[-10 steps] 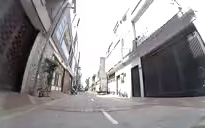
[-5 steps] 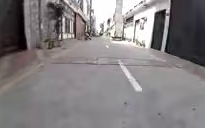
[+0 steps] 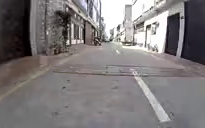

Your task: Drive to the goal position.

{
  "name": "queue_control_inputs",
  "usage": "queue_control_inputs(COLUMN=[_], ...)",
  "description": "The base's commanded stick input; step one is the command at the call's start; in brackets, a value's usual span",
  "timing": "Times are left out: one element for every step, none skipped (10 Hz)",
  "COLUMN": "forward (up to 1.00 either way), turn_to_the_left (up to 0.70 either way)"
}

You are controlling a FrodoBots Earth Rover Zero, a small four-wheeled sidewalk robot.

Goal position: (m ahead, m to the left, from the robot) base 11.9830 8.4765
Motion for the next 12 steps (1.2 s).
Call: queue_control_inputs(forward=[1.0,1.0,1.0,1.0,1.0,1.0,1.0,1.0,1.0,1.0,1.0,1.0], turn_to_the_left=[-0.4,-0.4,-0.4,-0.4,-0.4,-0.4,-0.4,-0.4,-0.4,-0.4,-0.4,-0.2])
